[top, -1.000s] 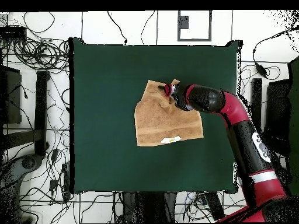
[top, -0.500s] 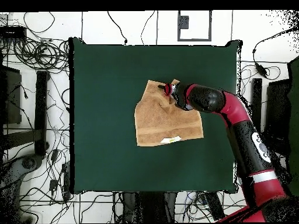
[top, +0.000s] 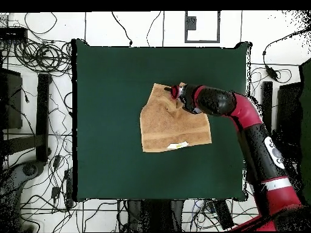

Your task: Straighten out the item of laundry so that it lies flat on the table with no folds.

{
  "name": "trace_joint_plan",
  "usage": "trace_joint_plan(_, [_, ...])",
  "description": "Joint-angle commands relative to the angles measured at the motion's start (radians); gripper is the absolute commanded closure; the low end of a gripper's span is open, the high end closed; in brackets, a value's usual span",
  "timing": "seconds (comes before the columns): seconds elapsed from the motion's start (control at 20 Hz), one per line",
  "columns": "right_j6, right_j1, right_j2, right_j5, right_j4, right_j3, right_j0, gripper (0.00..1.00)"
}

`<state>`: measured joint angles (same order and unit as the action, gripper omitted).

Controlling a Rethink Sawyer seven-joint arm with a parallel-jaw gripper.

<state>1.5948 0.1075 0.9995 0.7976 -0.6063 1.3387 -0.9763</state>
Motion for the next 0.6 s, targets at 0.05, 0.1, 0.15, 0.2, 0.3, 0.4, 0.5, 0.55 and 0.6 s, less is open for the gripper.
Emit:
trace_joint_plan(0.05, [0.036, 0.273, -0.037, 0.284, 0.131, 0.095, 0.092, 0.00])
trace_joint_plan(0.1, [0.064, 0.314, -0.044, 0.325, 0.157, 0.106, 0.097, 0.00])
trace_joint_plan(0.15, [0.085, 0.353, -0.051, 0.355, 0.177, 0.116, 0.104, 0.00])
trace_joint_plan(0.2, [0.093, 0.371, -0.055, 0.363, 0.188, 0.123, 0.106, 0.00])
trace_joint_plan(0.3, [0.112, 0.414, -0.068, 0.386, 0.206, 0.131, 0.118, 0.00])
trace_joint_plan(0.4, [0.129, 0.456, -0.082, 0.391, 0.216, 0.151, 0.124, 0.00])
trace_joint_plan(0.5, [0.167, 0.496, -0.100, 0.386, 0.229, 0.188, 0.130, 0.00])
trace_joint_plan(0.55, [0.174, 0.514, -0.097, 0.323, 0.213, 0.233, 0.128, 0.00])
trace_joint_plan(0.6, [0.183, 0.521, -0.100, 0.298, 0.212, 0.256, 0.129, 0.00])
